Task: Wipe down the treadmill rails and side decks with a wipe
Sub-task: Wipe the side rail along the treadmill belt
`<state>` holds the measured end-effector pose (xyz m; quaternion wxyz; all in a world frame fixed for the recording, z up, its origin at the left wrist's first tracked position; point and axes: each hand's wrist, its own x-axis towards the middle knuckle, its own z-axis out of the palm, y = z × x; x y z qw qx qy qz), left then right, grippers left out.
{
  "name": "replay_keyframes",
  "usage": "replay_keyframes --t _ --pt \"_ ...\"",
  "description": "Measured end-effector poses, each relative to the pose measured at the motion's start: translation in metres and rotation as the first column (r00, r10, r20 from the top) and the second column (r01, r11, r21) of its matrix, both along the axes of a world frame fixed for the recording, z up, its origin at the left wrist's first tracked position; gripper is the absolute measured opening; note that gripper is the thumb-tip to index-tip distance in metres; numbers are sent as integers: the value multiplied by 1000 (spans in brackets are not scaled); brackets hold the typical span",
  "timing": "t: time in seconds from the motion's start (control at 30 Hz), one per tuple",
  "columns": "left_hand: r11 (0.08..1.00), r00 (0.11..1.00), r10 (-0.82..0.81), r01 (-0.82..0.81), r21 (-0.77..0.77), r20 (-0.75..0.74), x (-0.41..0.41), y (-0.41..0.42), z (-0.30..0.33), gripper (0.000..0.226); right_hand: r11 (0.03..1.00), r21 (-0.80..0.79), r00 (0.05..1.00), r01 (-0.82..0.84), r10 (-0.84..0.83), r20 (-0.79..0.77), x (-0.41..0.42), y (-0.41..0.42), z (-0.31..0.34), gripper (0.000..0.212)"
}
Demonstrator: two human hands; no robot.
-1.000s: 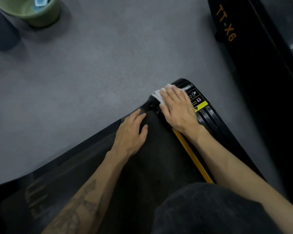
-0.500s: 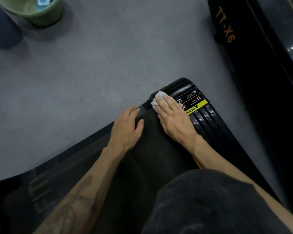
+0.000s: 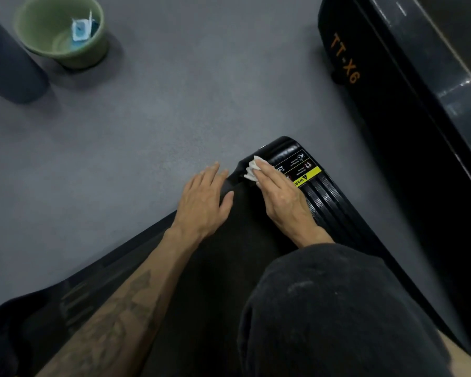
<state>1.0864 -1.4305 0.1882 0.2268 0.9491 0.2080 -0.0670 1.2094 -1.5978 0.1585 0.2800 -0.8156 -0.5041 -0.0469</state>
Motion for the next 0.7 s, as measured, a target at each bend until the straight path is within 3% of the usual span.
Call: replay_keyframes --t 0.37,0.57,0.7 --pt "999 1000 23 -24 42 15 3 14 48 64 999 23 999 -27 26 34 10 22 54 34" --pt "999 999 32 -32 28 -3 -11 18 142 64 999 -18 999 -42 42 16 -1 25 137 34" --pt "998 999 42 -40 44 -27 -25 20 222 65 996 -87 997 -12 5 -82 -22 30 211 35"
